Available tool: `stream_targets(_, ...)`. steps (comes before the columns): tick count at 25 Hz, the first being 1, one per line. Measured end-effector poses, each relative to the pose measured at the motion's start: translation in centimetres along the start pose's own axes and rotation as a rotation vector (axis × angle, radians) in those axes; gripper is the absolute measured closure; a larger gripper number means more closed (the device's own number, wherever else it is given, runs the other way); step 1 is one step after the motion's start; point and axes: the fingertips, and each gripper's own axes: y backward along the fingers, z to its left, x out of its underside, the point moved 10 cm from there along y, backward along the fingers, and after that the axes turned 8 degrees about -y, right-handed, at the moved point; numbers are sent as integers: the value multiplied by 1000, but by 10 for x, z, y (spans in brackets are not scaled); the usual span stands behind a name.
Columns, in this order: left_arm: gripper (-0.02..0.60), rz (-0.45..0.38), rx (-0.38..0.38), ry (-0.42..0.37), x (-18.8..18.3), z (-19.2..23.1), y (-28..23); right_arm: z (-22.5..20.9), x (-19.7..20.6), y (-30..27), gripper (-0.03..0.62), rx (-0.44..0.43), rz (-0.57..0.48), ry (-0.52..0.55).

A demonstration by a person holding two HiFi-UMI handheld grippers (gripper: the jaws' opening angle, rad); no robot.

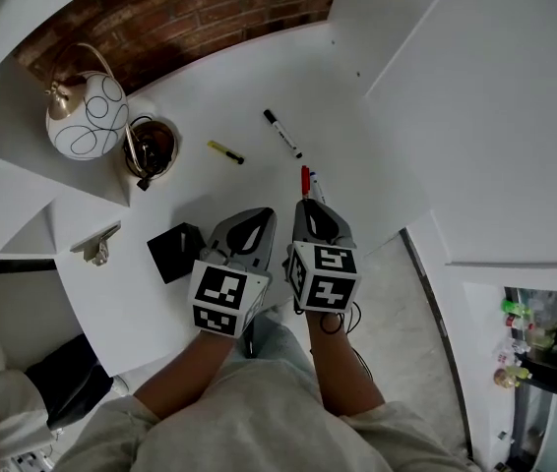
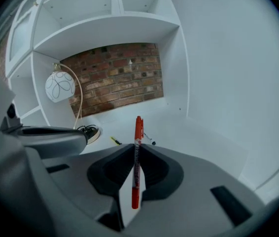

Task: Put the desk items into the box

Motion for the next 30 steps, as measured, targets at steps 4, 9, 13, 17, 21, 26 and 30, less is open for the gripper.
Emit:
stream_targets(4, 574, -35, -1, -21, -17, -1, 6, 7, -10, 14, 542, -7, -57, 17)
stream_targets(9, 574, -80, -20, -36, -34, 0, 17, 16, -25, 31, 542, -14, -140, 37)
stream_targets(13, 574, -117, -34, -50, -47, -1, 25, 21, -41, 48, 542, -27, -241, 49)
stream_targets(17, 574, -152, -45, -64, -59, -3, 32, 24, -53, 61, 542, -32, -319, 71)
stream_targets(21, 574, -177, -62, -71, -66, -5, 38, 27, -57, 69, 542, -38, -352, 94)
stream_targets(26, 574, -181, -83, -71, -66, -3, 46, 34, -56, 68, 542, -65, -354, 110)
stream_targets(30, 574, -177, -106, -67, -63, 3, 55, 47, -56, 67, 542, -95, -362, 126)
